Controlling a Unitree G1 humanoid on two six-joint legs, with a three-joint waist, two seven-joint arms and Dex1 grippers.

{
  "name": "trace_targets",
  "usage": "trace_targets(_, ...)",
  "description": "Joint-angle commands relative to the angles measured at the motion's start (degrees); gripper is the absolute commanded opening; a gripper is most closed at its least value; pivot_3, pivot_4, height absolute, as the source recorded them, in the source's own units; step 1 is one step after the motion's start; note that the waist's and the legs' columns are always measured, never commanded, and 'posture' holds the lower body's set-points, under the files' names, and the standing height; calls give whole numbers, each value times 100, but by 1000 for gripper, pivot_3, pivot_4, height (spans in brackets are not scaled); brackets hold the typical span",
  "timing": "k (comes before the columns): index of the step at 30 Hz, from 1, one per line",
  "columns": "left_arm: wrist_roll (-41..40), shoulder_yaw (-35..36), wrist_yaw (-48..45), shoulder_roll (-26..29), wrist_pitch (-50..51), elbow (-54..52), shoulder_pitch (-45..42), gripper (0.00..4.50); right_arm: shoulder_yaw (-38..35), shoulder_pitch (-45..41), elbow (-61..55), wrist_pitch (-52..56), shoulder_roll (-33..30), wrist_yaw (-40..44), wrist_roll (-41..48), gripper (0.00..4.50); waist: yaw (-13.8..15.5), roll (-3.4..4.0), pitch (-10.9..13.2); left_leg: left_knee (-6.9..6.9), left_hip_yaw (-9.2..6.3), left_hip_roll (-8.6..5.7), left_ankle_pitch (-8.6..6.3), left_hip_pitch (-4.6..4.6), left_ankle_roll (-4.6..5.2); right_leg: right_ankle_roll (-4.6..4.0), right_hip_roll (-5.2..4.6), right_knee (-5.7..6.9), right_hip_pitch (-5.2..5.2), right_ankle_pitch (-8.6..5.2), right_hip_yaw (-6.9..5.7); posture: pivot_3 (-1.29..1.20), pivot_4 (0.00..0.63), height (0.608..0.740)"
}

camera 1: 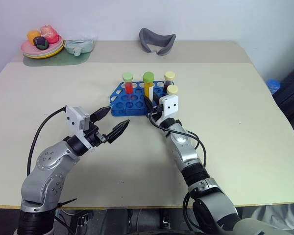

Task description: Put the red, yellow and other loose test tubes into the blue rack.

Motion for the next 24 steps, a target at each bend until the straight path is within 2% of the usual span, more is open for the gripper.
trace_targets(1,-50,21,-122,-11,-184,-57,56,4500,-28,23,-101,-72,94,151,80,1815,-2,0,0,0,0,0,0,0,0,0,0,0,0,0,0,0,150,735)
trace_targets(2,-44,26,-141,-14,-199,-44,65,4500,-37,24,-116,-75,97,177,93,2211,-5,0,0,0,0,0,0,0,0,0,0,0,0,0,0,0,150,735)
trace_targets(6,-28,62,-205,-5,-270,14,112,4500,-42,5,-301,-123,99,180,41,4284,-4,0,0,0,0,1,0,1,0,0,1,0,0,0,0,0,150,735)
trace_targets(7,-23,70,-213,-4,-282,22,121,4500,-41,0,-347,-139,97,163,18,4399,-2,0,0,0,0,1,0,1,0,0,1,0,0,0,0,0,150,735)
trace_targets(13,15,197,-214,36,-377,87,229,4500,175,211,-1369,23,-150,486,-39,4399,5,0,0,0,-1,0,0,0,0,0,0,0,0,0,0,0,150,735)
trace_targets(24,-43,720,138,88,-254,487,73,4500,206,240,-3576,1220,-703,972,315,4399,17,0,0,0,-1,1,0,1,0,0,0,1,1,0,0,0,150,735)
